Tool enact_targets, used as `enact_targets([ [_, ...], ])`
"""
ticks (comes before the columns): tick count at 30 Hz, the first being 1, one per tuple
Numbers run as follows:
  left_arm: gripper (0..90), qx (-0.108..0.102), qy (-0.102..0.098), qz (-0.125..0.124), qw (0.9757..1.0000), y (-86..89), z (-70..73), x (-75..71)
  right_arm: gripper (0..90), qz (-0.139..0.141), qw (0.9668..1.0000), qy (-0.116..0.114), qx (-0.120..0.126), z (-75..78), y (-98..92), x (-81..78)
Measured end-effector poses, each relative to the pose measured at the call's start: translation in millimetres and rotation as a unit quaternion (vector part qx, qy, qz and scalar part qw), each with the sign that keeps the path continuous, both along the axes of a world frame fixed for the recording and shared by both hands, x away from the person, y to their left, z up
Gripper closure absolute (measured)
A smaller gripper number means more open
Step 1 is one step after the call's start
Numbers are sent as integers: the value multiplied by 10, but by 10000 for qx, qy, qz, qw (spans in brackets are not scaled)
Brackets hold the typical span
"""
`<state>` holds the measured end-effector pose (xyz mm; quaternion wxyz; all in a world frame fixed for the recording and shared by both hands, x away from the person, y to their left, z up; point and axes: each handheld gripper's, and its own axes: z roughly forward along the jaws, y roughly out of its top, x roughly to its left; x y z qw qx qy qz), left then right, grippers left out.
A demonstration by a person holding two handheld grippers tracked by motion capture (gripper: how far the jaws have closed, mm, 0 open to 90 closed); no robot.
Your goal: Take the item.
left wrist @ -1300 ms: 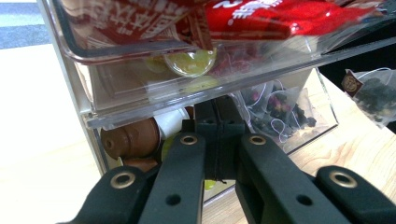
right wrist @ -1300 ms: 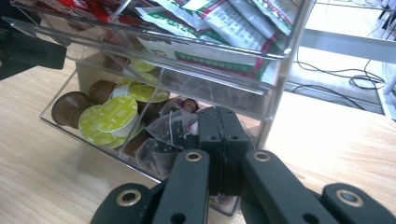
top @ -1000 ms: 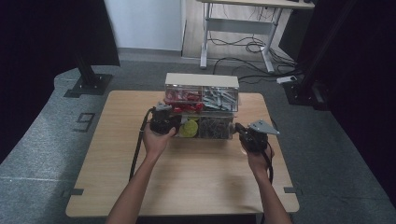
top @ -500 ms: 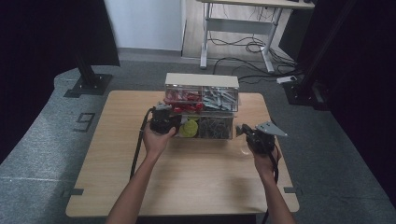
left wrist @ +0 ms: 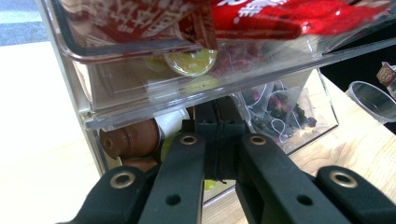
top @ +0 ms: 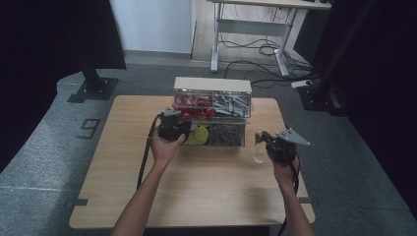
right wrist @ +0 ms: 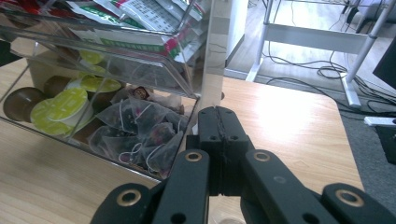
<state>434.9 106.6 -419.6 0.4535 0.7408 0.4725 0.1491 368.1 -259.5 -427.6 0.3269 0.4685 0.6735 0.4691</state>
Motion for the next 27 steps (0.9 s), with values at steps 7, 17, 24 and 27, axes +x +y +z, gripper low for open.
enact_targets([
  [7, 899, 35, -28, 6, 10000, 0, -3, -6, 896, -86, 10000, 25, 11, -17, -72, 0],
  [17, 899, 25, -22, 13, 10000, 4, -12, -1, 896, -222, 9997, 40, 8, -20, -187, 9],
  [24, 898, 22, -17, 13, 10000, 5, -15, 0, 896, -247, 9997, 71, -6, -41, -202, 28],
  [27, 898, 24, -13, 14, 10000, 5, -16, 2, 896, -250, 9997, 80, -9, -49, -204, 40],
])
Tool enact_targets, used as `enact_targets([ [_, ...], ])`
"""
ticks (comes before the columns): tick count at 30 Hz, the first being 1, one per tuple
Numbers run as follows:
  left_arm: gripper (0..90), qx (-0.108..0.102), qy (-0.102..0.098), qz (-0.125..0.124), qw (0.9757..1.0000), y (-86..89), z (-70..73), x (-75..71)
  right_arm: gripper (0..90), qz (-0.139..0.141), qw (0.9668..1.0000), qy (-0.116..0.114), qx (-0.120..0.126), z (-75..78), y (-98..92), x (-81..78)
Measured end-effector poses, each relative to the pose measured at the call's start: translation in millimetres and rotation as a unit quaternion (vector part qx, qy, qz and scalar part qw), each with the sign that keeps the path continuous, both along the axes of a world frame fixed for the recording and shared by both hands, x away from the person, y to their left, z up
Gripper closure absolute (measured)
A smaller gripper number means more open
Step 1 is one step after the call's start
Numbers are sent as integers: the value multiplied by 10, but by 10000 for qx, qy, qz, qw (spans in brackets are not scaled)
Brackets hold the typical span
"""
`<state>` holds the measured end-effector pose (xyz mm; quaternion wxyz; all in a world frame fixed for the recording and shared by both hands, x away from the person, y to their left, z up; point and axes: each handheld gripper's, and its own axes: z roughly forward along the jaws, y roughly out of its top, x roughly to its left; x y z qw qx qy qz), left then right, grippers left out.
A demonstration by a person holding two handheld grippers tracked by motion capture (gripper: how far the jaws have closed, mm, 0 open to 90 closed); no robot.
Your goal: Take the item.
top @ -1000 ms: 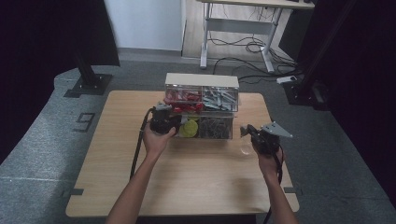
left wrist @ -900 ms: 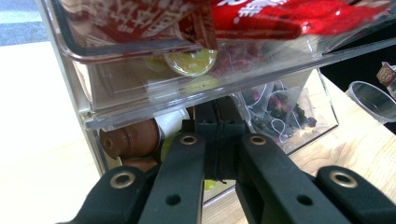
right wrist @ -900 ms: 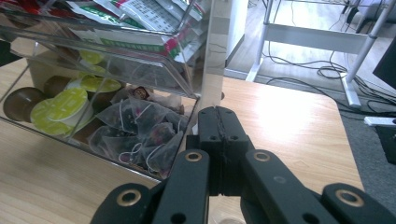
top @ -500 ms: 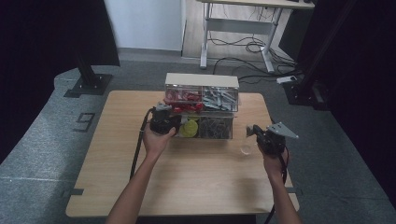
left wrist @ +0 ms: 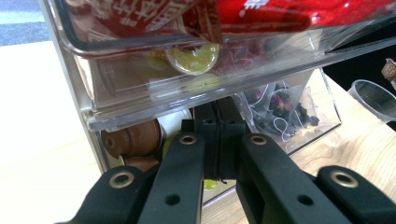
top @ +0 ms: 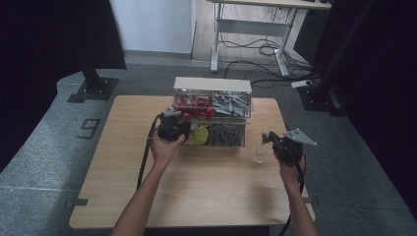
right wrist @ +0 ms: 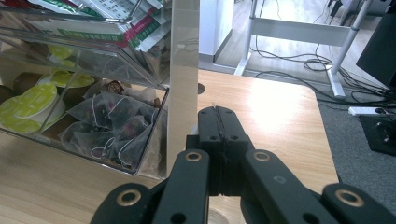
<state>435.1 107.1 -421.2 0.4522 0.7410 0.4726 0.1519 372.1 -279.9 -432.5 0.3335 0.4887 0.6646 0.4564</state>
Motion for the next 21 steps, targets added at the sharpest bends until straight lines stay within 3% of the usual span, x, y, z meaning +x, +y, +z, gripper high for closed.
enact_targets([
  [10, 898, 0, 9, 5, 10000, -1, -2, 3, 893, -23, 9999, 122, -71, -54, 26, 103],
  [11, 898, 4, 9, 5, 10000, -1, -3, 4, 882, -32, 9999, 114, -84, -59, 29, 107],
  [13, 898, 9, 9, 5, 10000, -1, -4, 5, 779, -51, 9999, 81, -131, -67, 41, 107],
  [21, 897, 19, 11, -1, 10000, -5, -10, 3, 691, -99, 9999, 14, -124, -78, 47, 55],
])
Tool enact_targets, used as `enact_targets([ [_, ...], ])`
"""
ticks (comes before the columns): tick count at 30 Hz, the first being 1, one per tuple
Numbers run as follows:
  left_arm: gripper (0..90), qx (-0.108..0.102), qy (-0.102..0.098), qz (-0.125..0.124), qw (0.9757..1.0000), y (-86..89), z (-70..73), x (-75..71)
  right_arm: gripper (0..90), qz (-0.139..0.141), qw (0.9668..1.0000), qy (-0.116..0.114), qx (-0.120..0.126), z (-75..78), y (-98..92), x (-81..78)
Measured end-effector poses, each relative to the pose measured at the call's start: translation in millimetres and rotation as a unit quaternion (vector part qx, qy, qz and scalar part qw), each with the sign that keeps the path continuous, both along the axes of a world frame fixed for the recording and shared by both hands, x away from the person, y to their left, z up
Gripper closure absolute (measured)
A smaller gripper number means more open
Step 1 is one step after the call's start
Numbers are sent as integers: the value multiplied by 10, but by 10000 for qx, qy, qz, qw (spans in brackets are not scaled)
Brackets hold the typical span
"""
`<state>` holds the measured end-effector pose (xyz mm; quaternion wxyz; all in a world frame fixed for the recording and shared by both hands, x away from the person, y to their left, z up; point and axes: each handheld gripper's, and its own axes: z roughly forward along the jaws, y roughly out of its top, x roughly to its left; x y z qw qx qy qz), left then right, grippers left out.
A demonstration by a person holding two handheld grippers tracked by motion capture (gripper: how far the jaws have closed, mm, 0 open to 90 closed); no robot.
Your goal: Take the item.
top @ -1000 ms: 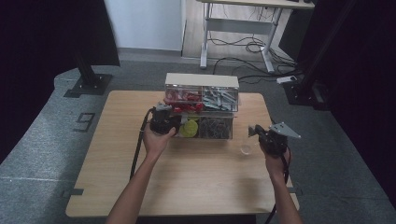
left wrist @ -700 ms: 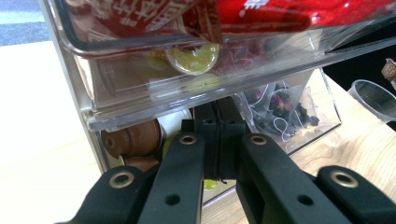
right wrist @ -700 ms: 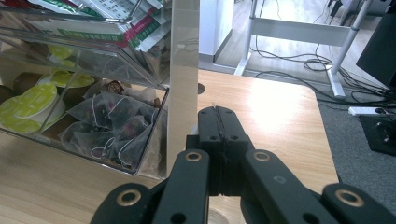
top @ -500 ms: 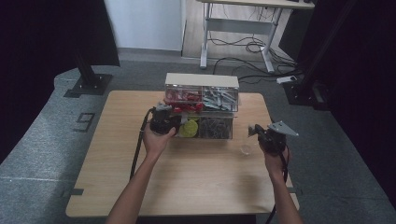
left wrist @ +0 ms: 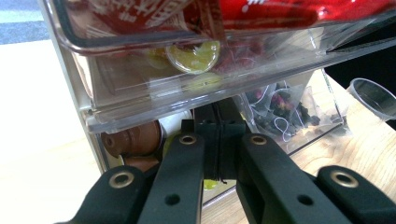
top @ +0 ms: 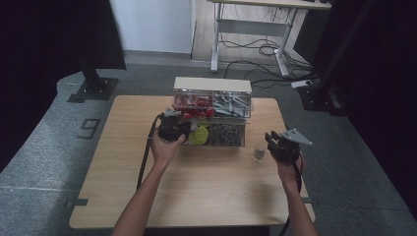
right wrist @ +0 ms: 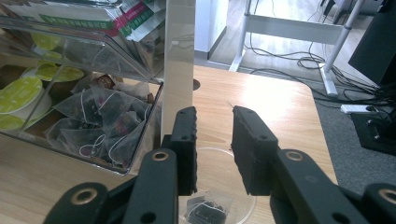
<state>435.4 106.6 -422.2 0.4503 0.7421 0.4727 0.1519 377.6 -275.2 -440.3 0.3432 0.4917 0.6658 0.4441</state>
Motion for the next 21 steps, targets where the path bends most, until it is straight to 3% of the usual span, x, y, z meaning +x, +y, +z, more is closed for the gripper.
enact_targets([
  [13, 898, -9, 15, -26, 10000, -27, -15, -2, 593, 243, 9994, -57, 259, -77, -21, -142],
  [21, 900, -14, 9, -22, 10000, -24, -7, -8, 548, 442, 9974, 60, 566, -165, -34, -227],
])
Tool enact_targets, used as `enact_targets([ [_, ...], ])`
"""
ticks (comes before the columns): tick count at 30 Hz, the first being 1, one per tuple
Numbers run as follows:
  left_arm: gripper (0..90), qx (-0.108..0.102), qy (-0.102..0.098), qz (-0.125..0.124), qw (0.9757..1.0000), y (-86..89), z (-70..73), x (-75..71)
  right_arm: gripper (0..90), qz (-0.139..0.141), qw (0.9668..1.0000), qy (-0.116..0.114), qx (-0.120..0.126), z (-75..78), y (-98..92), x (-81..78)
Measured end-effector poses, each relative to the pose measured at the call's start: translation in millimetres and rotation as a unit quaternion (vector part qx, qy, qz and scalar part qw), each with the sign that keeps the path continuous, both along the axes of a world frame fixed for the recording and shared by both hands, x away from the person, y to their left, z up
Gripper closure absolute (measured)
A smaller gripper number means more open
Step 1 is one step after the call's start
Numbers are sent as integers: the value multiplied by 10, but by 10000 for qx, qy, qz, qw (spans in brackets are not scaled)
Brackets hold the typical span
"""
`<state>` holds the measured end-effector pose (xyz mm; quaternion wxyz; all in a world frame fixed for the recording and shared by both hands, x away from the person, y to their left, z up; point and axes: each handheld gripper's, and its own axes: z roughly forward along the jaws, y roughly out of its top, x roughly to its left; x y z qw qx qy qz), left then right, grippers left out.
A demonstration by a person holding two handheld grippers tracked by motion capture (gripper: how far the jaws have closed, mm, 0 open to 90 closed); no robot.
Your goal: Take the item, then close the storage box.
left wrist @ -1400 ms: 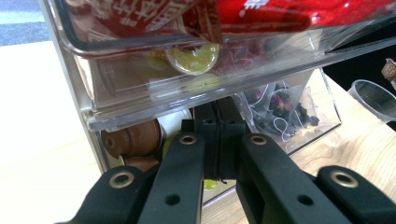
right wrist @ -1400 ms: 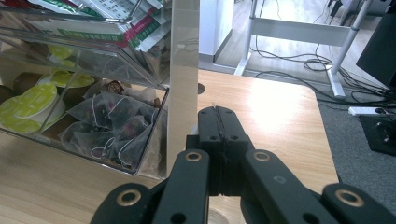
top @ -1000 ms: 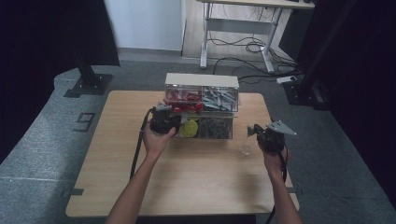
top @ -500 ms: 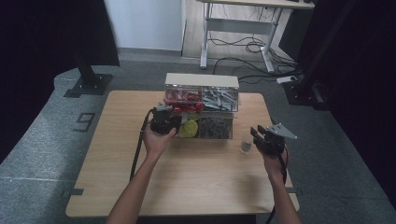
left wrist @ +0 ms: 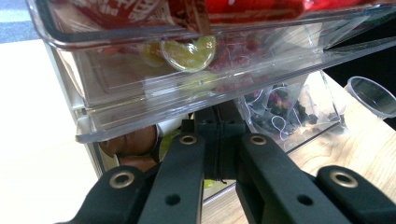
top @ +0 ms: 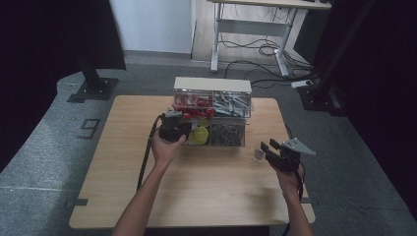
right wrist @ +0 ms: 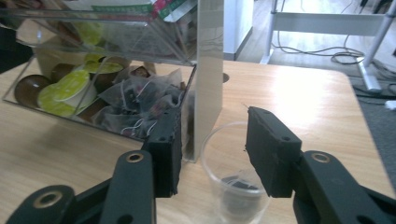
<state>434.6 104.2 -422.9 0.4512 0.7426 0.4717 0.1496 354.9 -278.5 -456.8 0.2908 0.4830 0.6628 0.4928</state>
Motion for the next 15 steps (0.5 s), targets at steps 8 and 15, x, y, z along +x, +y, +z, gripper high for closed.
enact_targets([
  [8, 900, 0, 1, 3, 10000, 1, -14, -11, 508, 93, 9999, 30, 77, -124, 10, -126],
  [15, 900, 22, -3, 9, 10000, 11, -18, -18, 490, 109, 9998, 16, 169, -193, -13, -213],
])
